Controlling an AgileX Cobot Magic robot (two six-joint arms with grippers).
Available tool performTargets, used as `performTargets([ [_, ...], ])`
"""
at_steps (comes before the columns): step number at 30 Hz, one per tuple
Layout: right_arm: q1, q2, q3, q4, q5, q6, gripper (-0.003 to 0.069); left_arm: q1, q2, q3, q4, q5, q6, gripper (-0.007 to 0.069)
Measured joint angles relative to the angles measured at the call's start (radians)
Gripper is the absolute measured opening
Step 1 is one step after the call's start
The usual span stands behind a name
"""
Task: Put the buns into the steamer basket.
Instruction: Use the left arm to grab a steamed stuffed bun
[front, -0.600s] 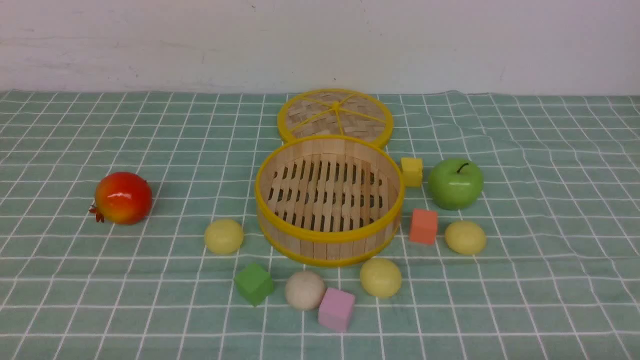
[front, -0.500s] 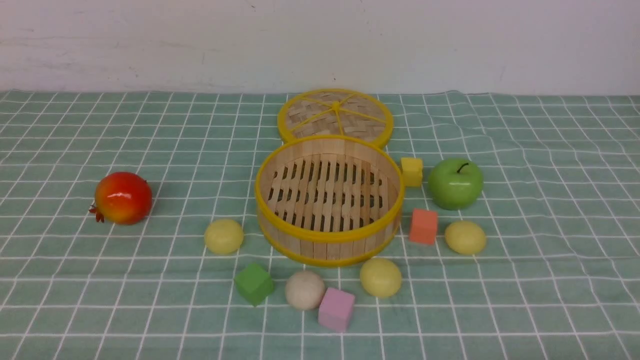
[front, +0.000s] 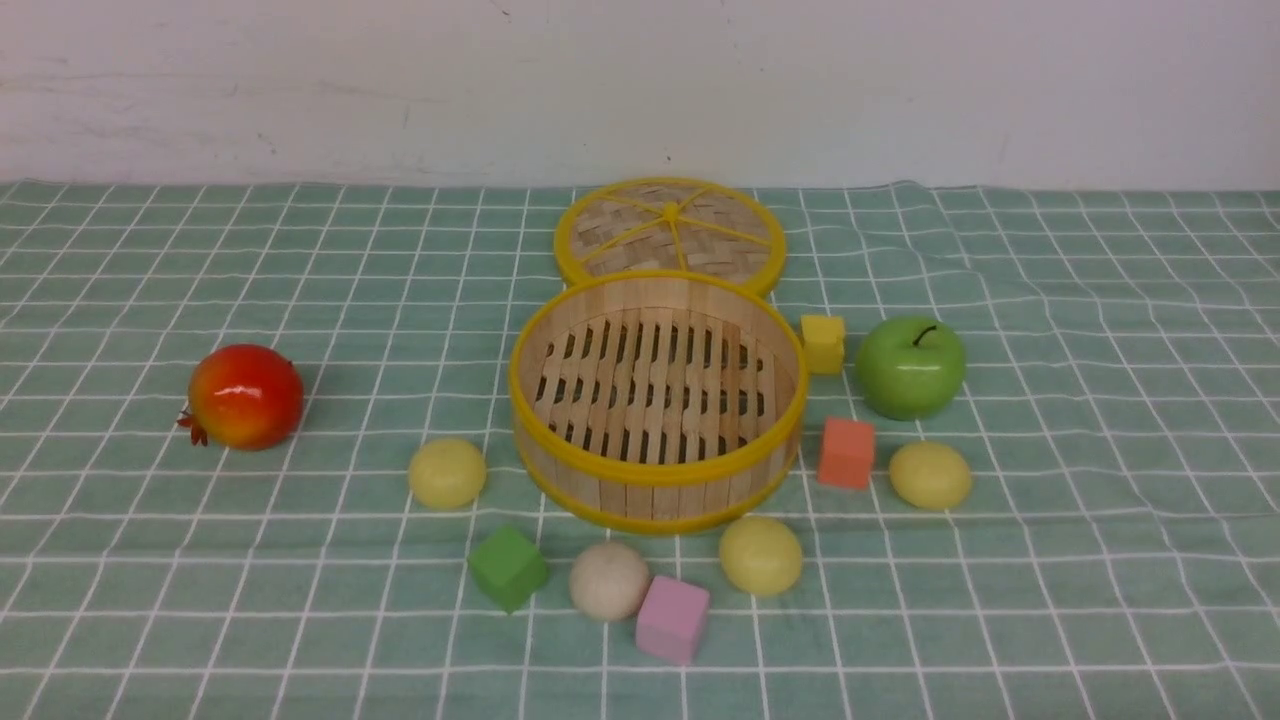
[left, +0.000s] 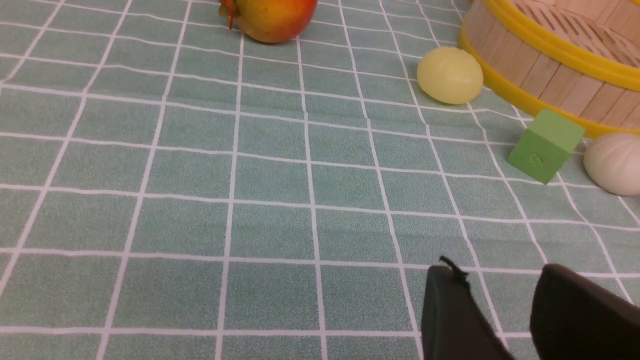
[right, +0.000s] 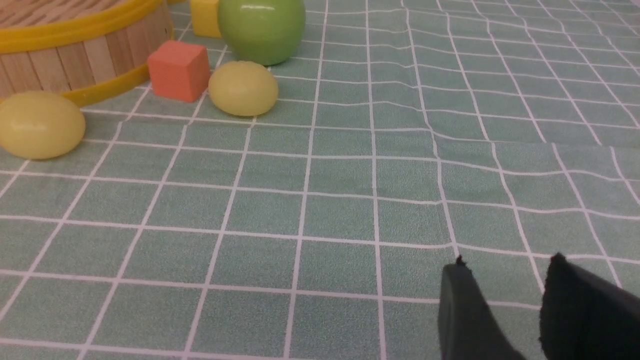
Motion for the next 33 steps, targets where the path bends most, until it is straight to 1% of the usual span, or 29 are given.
performTargets([
  [6,0.000,0.000,0.000,0.000,0.000,0.000,0.0240,0.000,0.000,0.000,0.000,-0.005,0.000,0.0238],
  [9,0.000,0.000,0.000,0.000,0.000,0.000,0.0240,0.000,0.000,0.000,-0.014,-0.062,-0.009,0.0238],
  [10,0.000,0.000,0.000,0.000,0.000,0.000,0.0240,0.000,0.000,0.000,-0.041,-0.093,-0.032,0.0238],
  [13,0.000,0.000,0.000,0.000,0.000,0.000,0.0240,0.000,0.000,0.000,-0.238,-0.229,-0.174,0.0238],
  [15,0.000,0.000,0.000,0.000,0.000,0.000,0.0240,0.000,0.000,0.000,-0.359,-0.315,-0.246,0.0238],
  [17,0.000,0.000,0.000,0.000,0.000,0.000,0.0240,0.000,0.000,0.000,-0.436,-0.387,-0.270,0.0238],
  [19,0.000,0.000,0.000,0.000,0.000,0.000,0.0240,0.000,0.000,0.000,-0.478,-0.447,-0.270,0.0238],
  [20,0.000,0.000,0.000,0.000,0.000,0.000,0.0240,0.000,0.000,0.000,-0.497,-0.466,-0.270,0.0238],
  [22,0.000,0.000,0.000,0.000,0.000,0.000,0.0240,0.000,0.000,-0.009,-0.509,-0.455,-0.270,0.0238],
  [25,0.000,0.000,0.000,0.000,0.000,0.000,0.0240,-0.018,0.011,-0.143,-0.511,-0.286,-0.248,0.0238],
  [27,0.000,0.000,0.000,0.001,0.000,0.000,0.0240,-0.023,0.060,-0.241,-0.486,-0.176,-0.201,0.0238],
  [28,0.000,0.000,0.000,0.001,0.000,0.000,0.0240,-0.023,0.077,-0.264,-0.482,-0.163,-0.196,0.0238],
  [30,0.000,0.000,0.000,0.001,0.000,0.000,0.0240,-0.023,0.227,-0.415,-0.421,0.034,-0.130,0.0238],
  [31,0.000,0.000,0.000,0.001,0.000,0.000,0.0240,-0.023,0.241,-0.427,-0.409,0.067,-0.125,0.0238],
  [32,0.000,0.000,0.000,0.001,0.000,0.000,0.0240,-0.023,0.347,-0.506,-0.374,0.170,-0.101,0.0238],
  [33,0.000,0.000,0.000,0.001,0.000,0.000,0.0240,-0.023,0.412,-0.550,-0.348,0.238,-0.090,0.0238],
])
